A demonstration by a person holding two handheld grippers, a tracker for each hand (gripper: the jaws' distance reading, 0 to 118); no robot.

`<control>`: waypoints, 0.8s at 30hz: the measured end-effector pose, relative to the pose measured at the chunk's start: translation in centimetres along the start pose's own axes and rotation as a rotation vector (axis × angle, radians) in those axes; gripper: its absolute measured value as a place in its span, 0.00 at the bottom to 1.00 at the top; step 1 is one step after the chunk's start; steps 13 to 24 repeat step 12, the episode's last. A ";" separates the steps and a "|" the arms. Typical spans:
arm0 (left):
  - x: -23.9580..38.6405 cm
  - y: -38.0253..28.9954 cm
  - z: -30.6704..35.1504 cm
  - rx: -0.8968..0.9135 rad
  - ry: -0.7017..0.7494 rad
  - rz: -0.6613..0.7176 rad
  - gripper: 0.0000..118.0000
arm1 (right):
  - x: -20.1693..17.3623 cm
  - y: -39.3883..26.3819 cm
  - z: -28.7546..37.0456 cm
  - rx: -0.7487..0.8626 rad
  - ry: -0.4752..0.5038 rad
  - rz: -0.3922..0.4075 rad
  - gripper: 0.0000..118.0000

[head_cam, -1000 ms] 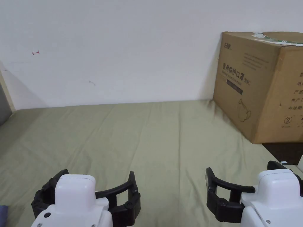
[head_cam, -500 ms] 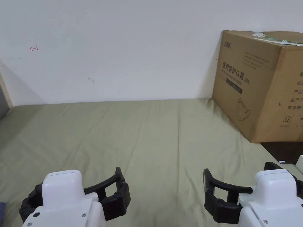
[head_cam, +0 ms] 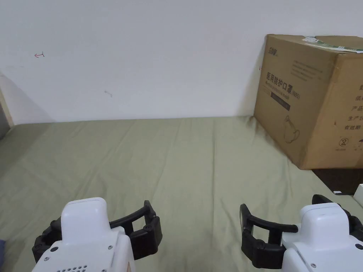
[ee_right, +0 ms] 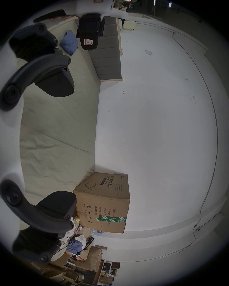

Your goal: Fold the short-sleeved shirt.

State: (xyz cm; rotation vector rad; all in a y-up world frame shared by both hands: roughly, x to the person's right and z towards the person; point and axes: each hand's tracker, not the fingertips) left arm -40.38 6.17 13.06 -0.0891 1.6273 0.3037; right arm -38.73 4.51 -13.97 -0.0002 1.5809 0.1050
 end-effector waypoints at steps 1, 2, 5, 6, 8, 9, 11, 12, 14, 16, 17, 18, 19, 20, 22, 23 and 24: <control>-0.1 0.0 -0.4 -0.007 0.004 0.001 1.00 | 0.0 0.0 0.0 0.000 0.001 0.001 1.00; -0.2 -0.1 -0.5 -0.010 0.003 0.002 1.00 | 0.0 0.0 0.0 0.000 0.003 0.004 1.00; -0.5 -0.3 -0.9 -0.028 -0.026 0.020 1.00 | 0.0 -0.1 0.1 0.002 0.002 0.009 1.00; -0.4 -0.4 -0.9 -0.033 -0.013 0.016 1.00 | 0.0 -0.1 0.1 0.002 0.001 0.009 1.00; -0.2 -0.6 -0.8 -0.027 0.001 0.005 1.00 | 0.0 -0.1 0.1 -0.001 -0.002 0.007 1.00; -0.2 -0.6 -0.9 -0.027 0.001 -0.002 1.00 | 0.0 -0.2 0.0 -0.002 -0.003 0.006 1.00; -0.2 -0.6 -0.9 -0.029 -0.004 -0.007 1.00 | 0.1 -0.3 -0.1 -0.006 -0.003 0.004 1.00; -0.2 -0.6 -0.9 -0.029 -0.005 -0.008 1.00 | 0.1 -0.3 -0.1 -0.008 -0.005 0.004 1.00; -0.2 -0.6 -0.9 -0.029 -0.005 -0.008 1.00 | 0.1 -0.3 -0.1 -0.008 -0.005 0.004 1.00; -0.2 -0.6 -0.9 -0.029 -0.005 -0.008 1.00 | 0.1 -0.3 -0.1 -0.008 -0.005 0.004 1.00; -0.2 -0.6 -0.9 -0.029 -0.005 -0.008 1.00 | 0.1 -0.3 -0.1 -0.008 -0.005 0.004 1.00; -0.2 -0.6 -0.9 -0.029 -0.005 -0.008 1.00 | 0.1 -0.3 -0.1 -0.008 -0.005 0.004 1.00; -0.2 -0.6 -0.9 -0.029 -0.005 -0.008 1.00 | 0.1 -0.3 -0.1 -0.008 -0.005 0.004 1.00; -0.2 -0.6 -0.9 -0.029 -0.005 -0.008 1.00 | 0.1 -0.3 -0.1 -0.008 -0.005 0.004 1.00; -0.2 -0.6 -0.9 -0.029 -0.005 -0.008 1.00 | 0.1 -0.3 -0.1 -0.008 -0.005 0.004 1.00; -0.2 -0.6 -0.9 -0.029 -0.005 -0.008 1.00 | 0.1 -0.3 -0.1 -0.008 -0.005 0.004 1.00; -0.2 -0.6 -0.9 -0.029 -0.005 -0.008 1.00 | 0.1 -0.3 -0.1 -0.008 -0.005 0.004 1.00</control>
